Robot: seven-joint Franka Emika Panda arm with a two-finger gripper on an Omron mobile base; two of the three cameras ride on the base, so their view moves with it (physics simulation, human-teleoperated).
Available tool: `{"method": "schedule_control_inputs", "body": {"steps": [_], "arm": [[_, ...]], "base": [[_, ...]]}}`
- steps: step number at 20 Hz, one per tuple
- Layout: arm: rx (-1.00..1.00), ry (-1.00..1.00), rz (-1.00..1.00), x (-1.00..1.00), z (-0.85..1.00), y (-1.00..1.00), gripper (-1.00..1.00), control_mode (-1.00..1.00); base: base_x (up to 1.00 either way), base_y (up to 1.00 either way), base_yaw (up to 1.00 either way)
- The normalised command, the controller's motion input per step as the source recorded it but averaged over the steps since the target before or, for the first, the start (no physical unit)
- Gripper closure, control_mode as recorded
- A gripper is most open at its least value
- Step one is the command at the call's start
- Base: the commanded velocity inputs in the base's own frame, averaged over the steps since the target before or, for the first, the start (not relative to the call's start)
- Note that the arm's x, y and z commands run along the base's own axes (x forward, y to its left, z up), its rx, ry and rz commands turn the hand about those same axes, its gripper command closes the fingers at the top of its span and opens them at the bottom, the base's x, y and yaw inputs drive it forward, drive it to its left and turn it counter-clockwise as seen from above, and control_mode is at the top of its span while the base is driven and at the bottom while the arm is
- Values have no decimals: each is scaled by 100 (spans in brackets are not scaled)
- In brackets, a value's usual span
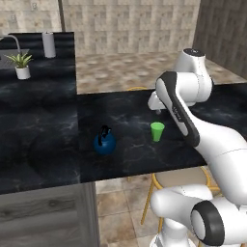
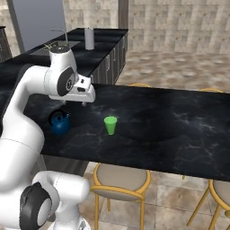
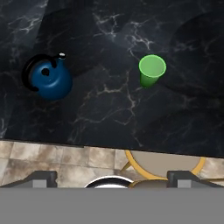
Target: Pick the kettle and cup and place them in the sink. Then turn on the water.
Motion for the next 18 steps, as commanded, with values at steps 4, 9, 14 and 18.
{"method": "schedule_control_inputs", "body": {"steps": [4,9,14,18], "arm": [[0,0,0,0,0,0,-100,100],[0,0,0,5,0,0,-100,-100],[0,17,0,31,0,-16,-100,-100],[0,14,0,21,0,-14,-100,-100]], "base": [[12,-12,0],[0,0,0],[0,0,0],[0,0,0]]}}
